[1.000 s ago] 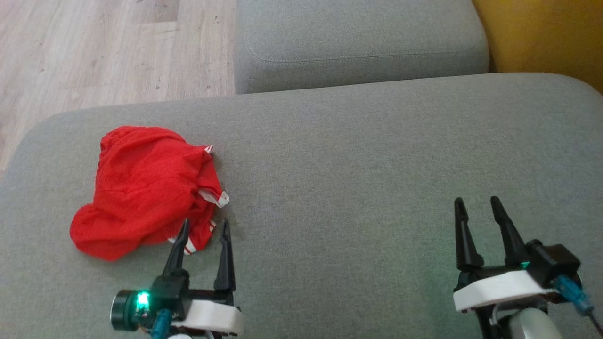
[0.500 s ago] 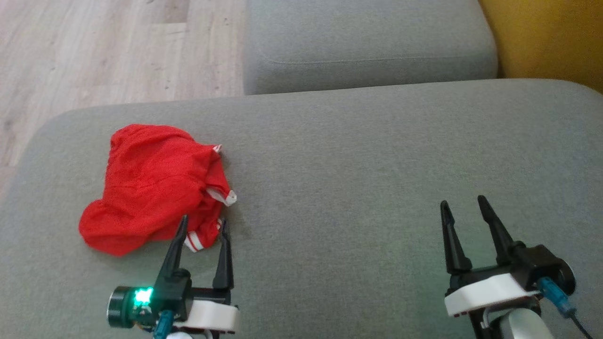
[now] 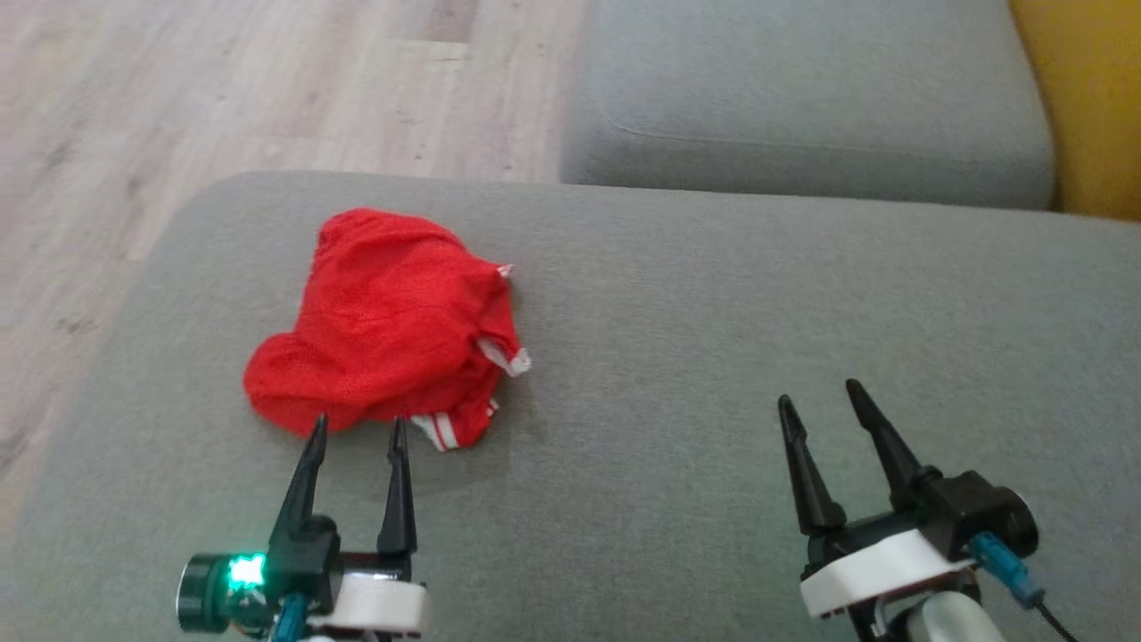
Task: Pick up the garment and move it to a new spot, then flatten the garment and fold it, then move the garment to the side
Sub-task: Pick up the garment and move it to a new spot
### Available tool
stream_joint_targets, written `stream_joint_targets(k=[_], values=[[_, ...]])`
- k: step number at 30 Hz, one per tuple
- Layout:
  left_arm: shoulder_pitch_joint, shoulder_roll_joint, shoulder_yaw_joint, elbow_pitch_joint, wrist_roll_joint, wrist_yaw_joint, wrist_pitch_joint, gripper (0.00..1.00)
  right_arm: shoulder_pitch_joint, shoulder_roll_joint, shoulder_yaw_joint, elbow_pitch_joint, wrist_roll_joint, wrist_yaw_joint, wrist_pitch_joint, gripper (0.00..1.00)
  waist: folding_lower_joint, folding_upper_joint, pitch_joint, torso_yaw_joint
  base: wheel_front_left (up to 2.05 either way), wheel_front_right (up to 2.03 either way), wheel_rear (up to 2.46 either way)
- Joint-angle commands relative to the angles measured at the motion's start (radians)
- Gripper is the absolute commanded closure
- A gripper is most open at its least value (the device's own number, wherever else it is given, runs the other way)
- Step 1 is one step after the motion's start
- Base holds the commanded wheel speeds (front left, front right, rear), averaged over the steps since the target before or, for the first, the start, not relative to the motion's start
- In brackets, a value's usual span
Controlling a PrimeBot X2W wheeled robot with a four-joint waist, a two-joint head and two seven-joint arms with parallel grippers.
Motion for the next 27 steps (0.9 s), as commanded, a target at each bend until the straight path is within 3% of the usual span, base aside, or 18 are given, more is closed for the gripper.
stream_joint_targets(k=[1, 16, 27], values=[[-0.018, -0.001, 0.035, -0.036, 0.009, 0.004, -0.010, 0.00, -0.015, -0.008, 0.030, -0.036, 0.010, 0.008, -0.011, 0.00, 0.0000, 0.0000, -0.012, 0.030, 0.00, 0.00, 0.00], [0.032, 0.003, 0.071, -0.055, 0.027, 0.000, -0.010, 0.00, 0.018, -0.008, 0.076, -0.044, 0.046, 0.008, -0.011, 0.00, 0.0000, 0.0000, -0.047, 0.149, 0.00, 0.00, 0.00], [0.026, 0.006, 0.073, -0.063, 0.038, -0.017, -0.010, 0.00, 0.013, -0.008, 0.074, -0.050, 0.041, 0.008, -0.011, 0.00, 0.0000, 0.0000, -0.024, 0.141, 0.00, 0.00, 0.00]])
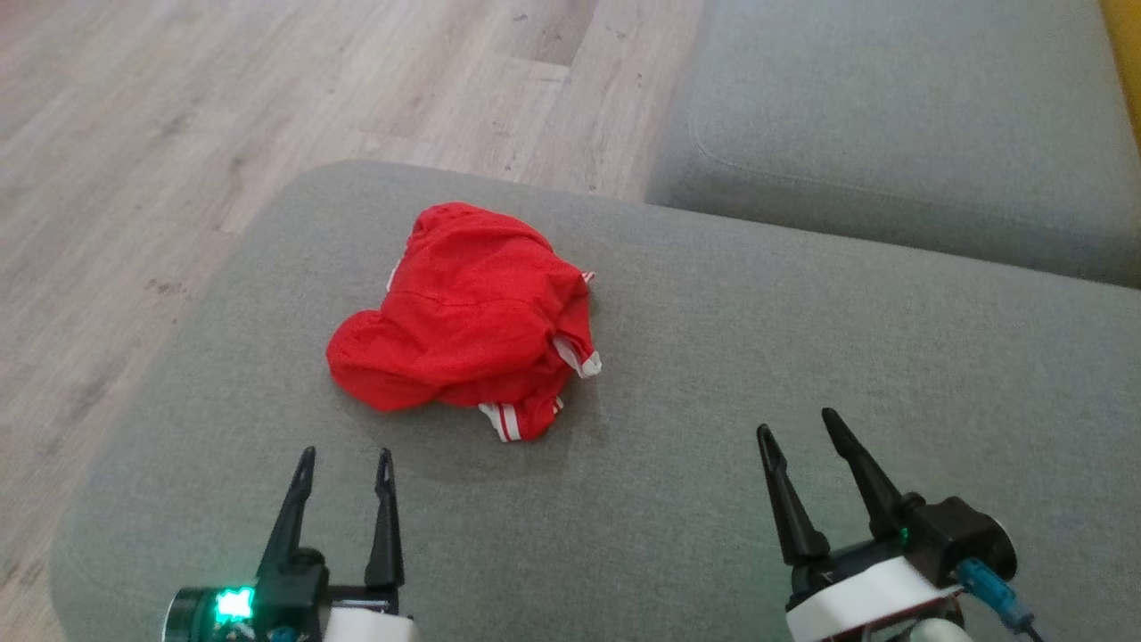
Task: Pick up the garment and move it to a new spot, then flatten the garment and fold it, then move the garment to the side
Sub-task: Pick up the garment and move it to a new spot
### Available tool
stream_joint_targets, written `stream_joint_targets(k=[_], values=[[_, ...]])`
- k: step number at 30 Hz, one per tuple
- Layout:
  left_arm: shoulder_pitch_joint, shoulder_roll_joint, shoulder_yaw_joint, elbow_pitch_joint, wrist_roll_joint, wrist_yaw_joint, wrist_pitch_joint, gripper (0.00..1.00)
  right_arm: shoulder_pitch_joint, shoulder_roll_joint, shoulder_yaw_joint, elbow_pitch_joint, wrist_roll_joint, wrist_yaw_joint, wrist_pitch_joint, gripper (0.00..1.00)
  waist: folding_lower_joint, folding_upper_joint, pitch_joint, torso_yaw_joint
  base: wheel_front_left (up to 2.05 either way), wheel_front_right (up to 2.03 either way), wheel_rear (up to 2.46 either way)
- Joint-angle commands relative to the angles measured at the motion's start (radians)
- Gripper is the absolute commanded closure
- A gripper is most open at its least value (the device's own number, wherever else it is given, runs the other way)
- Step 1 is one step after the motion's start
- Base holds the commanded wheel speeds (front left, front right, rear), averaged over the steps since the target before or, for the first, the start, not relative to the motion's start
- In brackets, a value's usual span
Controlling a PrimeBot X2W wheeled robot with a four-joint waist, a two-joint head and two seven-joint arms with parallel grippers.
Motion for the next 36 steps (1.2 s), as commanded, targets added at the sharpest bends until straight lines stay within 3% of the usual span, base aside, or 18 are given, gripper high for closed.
stream_joint_targets(k=[1, 6, 11, 14, 19, 29, 30, 31, 36], values=[[-0.061, 0.005, 0.027, -0.033, 0.014, -0.009, -0.010, 0.00, -0.034, -0.008, 0.013, -0.039, -0.004, 0.008, -0.011, 0.00, 0.0001, 0.0000, 0.013, -0.011, 0.00, 0.00, 0.00], [-0.191, 0.043, -0.013, 0.020, 0.026, -0.092, 0.025, 0.00, -0.045, -0.008, -0.016, -0.053, -0.013, 0.008, -0.011, 0.00, 0.0001, 0.0000, 0.063, -0.041, 0.00, 0.00, 0.00], [-0.407, 0.093, -0.046, 0.099, 0.018, -0.206, 0.190, 0.00, -0.086, -0.008, -0.046, -0.073, -0.025, 0.008, -0.011, 0.00, 0.0001, 0.0000, 0.147, -0.081, 0.00, 0.00, 0.00], [-0.524, 0.116, -0.064, 0.166, -0.010, -0.246, 0.288, 0.00, -0.111, -0.008, -0.059, -0.079, -0.027, 0.008, -0.011, 0.00, 0.0001, 0.0000, 0.189, -0.108, 0.00, 0.00, 0.00], [-0.639, 0.147, -0.105, 0.260, -0.067, -0.266, 0.391, 0.00, -0.137, -0.008, -0.063, -0.080, -0.025, 0.008, -0.011, 0.00, 0.0001, 0.0000, 0.232, -0.143, 0.00, 0.00, 0.00], [-0.755, 0.222, -0.248, 0.399, -0.318, -0.270, 0.558, 0.00, -0.170, -0.008, -0.062, -0.079, -0.018, 0.008, -0.011, 0.00, 0.0001, 0.0000, 0.279, -0.194, 0.00, 0.00, 0.00], [-0.761, 0.232, -0.258, 0.403, -0.329, -0.270, 0.555, 0.04, -0.171, -0.008, -0.063, -0.079, -0.017, 0.008, -0.011, 0.00, 0.0001, 0.0000, 0.280, -0.195, 0.00, 0.00, 0.00], [-0.767, 0.241, -0.265, 0.407, -0.334, -0.270, 0.547, 1.00, -0.173, -0.008, -0.064, -0.079, -0.017, 0.008, -0.011, 0.00, 0.0001, 0.0000, 0.282, -0.196, 0.00, 0.00, 0.00], [-0.793, 0.260, -0.281, 0.408, -0.349, -0.270, 0.475, 1.00, -0.171, -0.008, -0.070, -0.075, -0.016, 0.008, -0.011, 0.00, 0.0001, 0.0000, 0.274, -0.192, 0.00, 0.00, 0.00]])
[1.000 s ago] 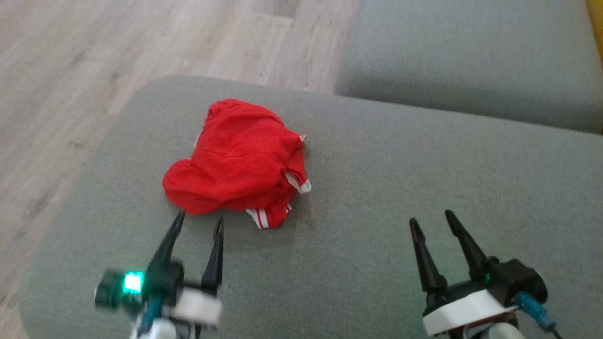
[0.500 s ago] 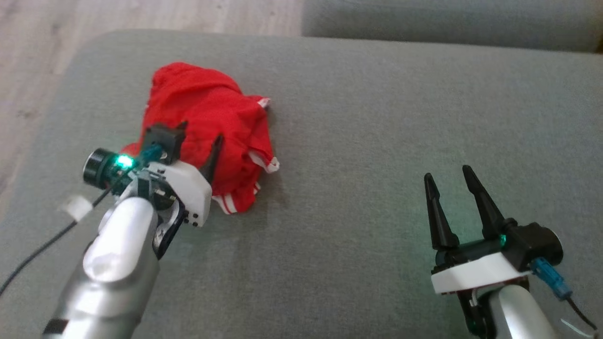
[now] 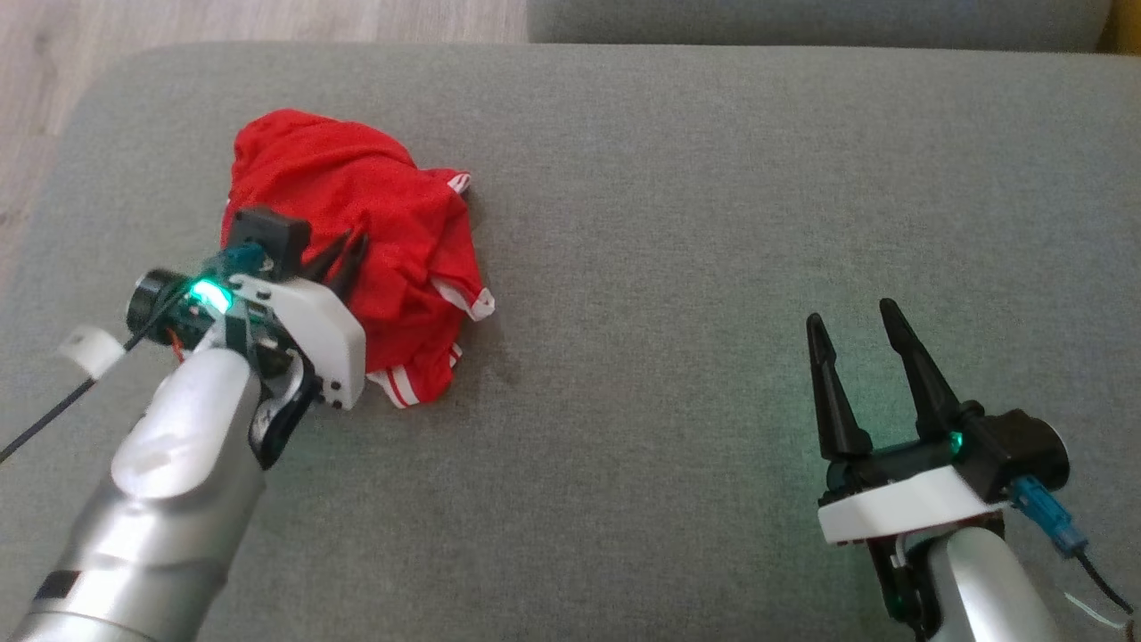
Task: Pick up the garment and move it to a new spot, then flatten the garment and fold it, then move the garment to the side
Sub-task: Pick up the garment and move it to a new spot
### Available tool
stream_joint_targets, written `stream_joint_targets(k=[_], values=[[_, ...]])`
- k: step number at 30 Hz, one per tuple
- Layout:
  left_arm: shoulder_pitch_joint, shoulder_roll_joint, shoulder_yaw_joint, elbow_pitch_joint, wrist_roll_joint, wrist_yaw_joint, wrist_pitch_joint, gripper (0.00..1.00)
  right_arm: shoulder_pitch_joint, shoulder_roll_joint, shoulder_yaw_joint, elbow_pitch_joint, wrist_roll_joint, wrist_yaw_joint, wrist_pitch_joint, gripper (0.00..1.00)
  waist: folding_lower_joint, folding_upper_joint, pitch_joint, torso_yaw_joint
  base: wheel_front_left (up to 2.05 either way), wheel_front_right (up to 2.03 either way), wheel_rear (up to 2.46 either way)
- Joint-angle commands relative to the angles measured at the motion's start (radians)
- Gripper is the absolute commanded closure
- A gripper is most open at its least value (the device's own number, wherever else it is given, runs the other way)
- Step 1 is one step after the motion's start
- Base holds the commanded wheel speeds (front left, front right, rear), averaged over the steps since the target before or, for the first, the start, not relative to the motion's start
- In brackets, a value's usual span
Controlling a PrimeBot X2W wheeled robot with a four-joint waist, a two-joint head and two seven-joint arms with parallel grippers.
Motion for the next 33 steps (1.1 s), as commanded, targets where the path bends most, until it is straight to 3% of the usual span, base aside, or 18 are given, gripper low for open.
stream_joint_targets(k=[1, 8, 13, 19, 25, 27, 33], values=[[-0.065, 0.047, 0.036, -0.032, -0.002, 0.002, -0.029, 1.00, -0.031, -0.006, 0.018, -0.028, 0.002, 0.008, -0.011, 0.00, -0.0001, 0.0000, -0.008, 0.004, 0.00, 0.00, 0.00], [-0.087, 0.047, 0.080, -0.122, -0.003, 0.035, -0.187, 1.00, -0.009, -0.006, 0.003, -0.011, 0.006, 0.008, -0.011, 0.00, -0.0001, 0.0000, -0.071, 0.031, 0.00, 0.00, 0.00], [-0.085, 0.038, 0.115, -0.262, -0.014, 0.061, -0.289, 1.00, 0.010, -0.006, 0.001, -0.002, 0.009, 0.008, -0.011, 0.00, -0.0001, 0.0000, -0.126, 0.045, 0.00, 0.00, 0.00], [-0.043, 0.035, 0.101, -0.444, -0.006, 0.084, -0.302, 1.00, 0.023, -0.006, 0.000, 0.001, 0.020, 0.008, -0.011, 0.00, -0.0001, 0.0000, -0.175, 0.029, 0.00, 0.00, 0.00], [-0.012, 0.007, 0.036, -0.606, 0.004, 0.104, -0.213, 1.00, 0.009, -0.006, -0.001, -0.013, 0.025, 0.008, -0.011, 0.00, -0.0001, 0.0000, -0.167, -0.059, 0.00, 0.00, 0.00], [-0.011, 0.001, 0.025, -0.620, 0.005, 0.107, -0.199, 1.00, 0.005, -0.006, -0.002, -0.017, 0.027, 0.008, -0.011, 0.00, -0.0001, 0.0000, -0.162, -0.078, 0.00, 0.00, 0.00], [-0.023, -0.024, -0.035, -0.641, 0.030, 0.112, -0.140, 1.00, -0.029, -0.006, 0.008, -0.049, 0.048, 0.008, -0.011, 0.00, -0.0001, 0.0000, -0.111, -0.221, 0.00, 0.00, 0.00]])
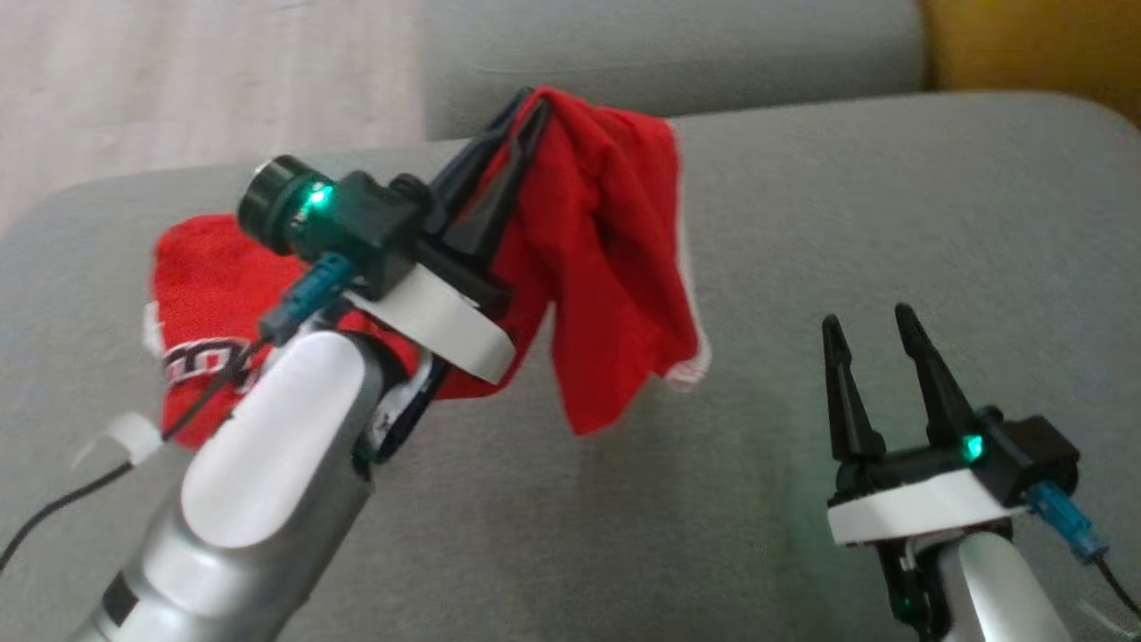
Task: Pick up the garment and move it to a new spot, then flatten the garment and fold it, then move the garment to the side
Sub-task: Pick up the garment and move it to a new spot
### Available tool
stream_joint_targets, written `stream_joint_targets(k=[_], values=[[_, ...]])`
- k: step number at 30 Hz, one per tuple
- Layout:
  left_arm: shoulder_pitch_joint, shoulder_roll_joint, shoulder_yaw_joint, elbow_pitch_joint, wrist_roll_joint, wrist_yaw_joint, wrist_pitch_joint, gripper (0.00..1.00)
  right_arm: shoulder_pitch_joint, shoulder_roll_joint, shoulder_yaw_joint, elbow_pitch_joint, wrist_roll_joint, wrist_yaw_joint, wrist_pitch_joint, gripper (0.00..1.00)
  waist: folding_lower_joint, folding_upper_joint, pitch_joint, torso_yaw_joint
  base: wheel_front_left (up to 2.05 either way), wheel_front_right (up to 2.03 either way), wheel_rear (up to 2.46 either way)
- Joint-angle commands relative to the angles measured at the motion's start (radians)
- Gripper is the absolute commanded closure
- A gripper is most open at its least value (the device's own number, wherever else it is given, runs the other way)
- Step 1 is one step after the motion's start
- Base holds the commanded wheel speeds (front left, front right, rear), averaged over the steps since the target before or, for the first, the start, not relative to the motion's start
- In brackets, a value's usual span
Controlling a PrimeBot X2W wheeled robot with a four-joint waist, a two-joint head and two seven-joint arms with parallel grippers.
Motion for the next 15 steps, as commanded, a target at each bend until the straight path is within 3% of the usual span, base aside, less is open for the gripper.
stream_joint_targets(k=[1, 8, 9, 10, 15], values=[[-0.065, 0.012, 0.034, -0.023, 0.009, 0.006, 0.007, 1.00, -0.057, -0.006, 0.030, -0.045, 0.009, 0.008, -0.011, 0.00, 0.0000, 0.0000, 0.048, -0.097, 0.00, 0.00, 0.00], [-0.138, -0.034, -0.015, 0.125, 0.030, -0.025, -0.009, 1.00, -0.089, -0.006, 0.067, -0.082, 0.047, 0.008, -0.011, 0.00, 0.0000, 0.0000, 0.115, -0.254, 0.00, 0.00, 0.00], [-0.157, -0.040, -0.018, 0.159, 0.040, -0.027, -0.026, 0.65, -0.091, -0.006, 0.072, -0.082, 0.051, 0.008, -0.011, 0.00, 0.0000, 0.0000, 0.121, -0.269, 0.00, 0.00, 0.00], [-0.178, -0.044, -0.022, 0.195, 0.055, -0.028, -0.048, 0.00, -0.093, -0.006, 0.078, -0.083, 0.054, 0.008, -0.011, 0.00, 0.0000, 0.0000, 0.126, -0.283, 0.00, 0.00, 0.00], [-0.257, -0.074, -0.007, 0.363, 0.096, 0.001, -0.178, 0.00, -0.090, -0.006, 0.081, -0.088, 0.062, 0.008, -0.011, 0.00, 0.0000, 0.0000, 0.132, -0.296, 0.00, 0.00, 0.00]])
